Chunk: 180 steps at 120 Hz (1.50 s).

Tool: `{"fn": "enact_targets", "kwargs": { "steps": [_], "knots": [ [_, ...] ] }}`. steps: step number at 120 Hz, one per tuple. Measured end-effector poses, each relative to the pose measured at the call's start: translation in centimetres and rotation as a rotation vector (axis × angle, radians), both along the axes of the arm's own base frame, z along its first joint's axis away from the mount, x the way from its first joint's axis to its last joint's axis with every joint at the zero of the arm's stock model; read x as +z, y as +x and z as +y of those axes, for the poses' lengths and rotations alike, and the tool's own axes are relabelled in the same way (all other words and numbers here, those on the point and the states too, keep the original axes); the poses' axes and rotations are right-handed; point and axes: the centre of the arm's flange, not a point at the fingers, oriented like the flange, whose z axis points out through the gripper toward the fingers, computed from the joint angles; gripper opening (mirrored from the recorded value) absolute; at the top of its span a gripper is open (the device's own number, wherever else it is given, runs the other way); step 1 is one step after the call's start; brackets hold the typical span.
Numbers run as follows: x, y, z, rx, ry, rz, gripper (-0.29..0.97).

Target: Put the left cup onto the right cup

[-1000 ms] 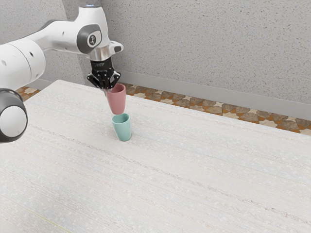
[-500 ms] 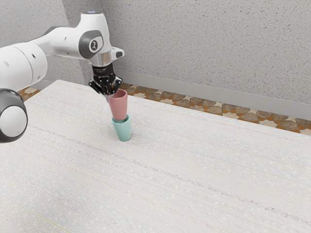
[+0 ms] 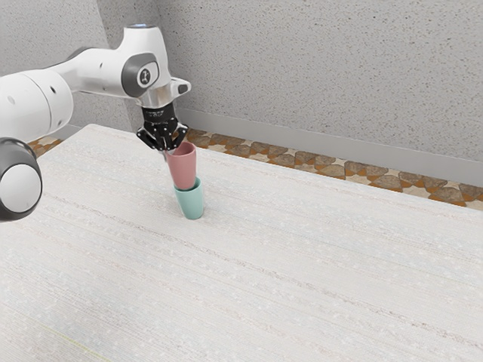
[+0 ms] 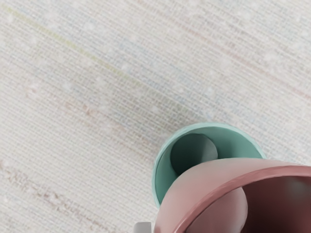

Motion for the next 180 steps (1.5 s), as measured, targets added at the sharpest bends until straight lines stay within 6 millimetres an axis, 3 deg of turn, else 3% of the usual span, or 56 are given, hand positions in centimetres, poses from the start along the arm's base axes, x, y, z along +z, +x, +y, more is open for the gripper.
{"fn": "enact_targets", "kwargs": {
  "steps": [49,161,180],
  "knots": [
    [0.0,0.6,0.0,0.001,0.005,-0.044,-0.11],
    [-3.0,0.2,0.2,0.018,-0.024,-0.029,-0.11],
    [-2.8,0.3,0.0,0.018,-0.028,-0.037,0.25]
  ]
}}
